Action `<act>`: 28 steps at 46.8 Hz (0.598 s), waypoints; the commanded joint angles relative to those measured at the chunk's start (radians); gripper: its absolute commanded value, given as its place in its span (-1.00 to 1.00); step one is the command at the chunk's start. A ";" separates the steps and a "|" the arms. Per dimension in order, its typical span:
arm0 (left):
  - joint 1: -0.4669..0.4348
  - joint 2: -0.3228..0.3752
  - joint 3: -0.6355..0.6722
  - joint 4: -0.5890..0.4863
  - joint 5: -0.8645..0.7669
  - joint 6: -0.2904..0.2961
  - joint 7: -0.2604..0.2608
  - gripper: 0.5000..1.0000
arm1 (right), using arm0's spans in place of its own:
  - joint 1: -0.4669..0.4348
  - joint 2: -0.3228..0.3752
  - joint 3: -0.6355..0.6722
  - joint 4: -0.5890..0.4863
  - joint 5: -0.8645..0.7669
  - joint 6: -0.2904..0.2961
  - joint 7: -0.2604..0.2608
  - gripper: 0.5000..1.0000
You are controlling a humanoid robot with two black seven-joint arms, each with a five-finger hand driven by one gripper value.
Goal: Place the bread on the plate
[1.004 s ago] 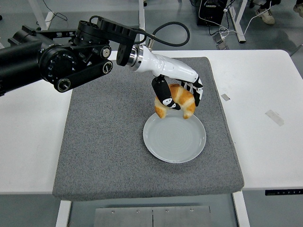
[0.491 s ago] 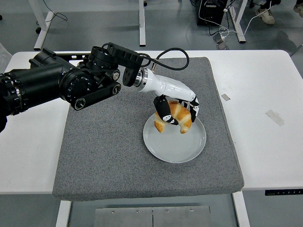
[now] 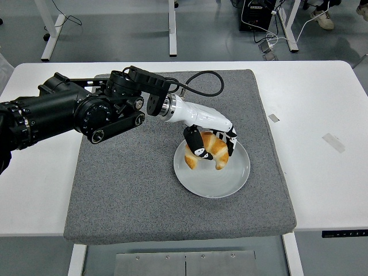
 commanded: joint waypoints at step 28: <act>0.046 -0.012 0.049 0.041 -0.001 0.046 -0.002 -0.92 | -0.001 0.000 0.000 0.000 0.000 0.000 0.000 1.00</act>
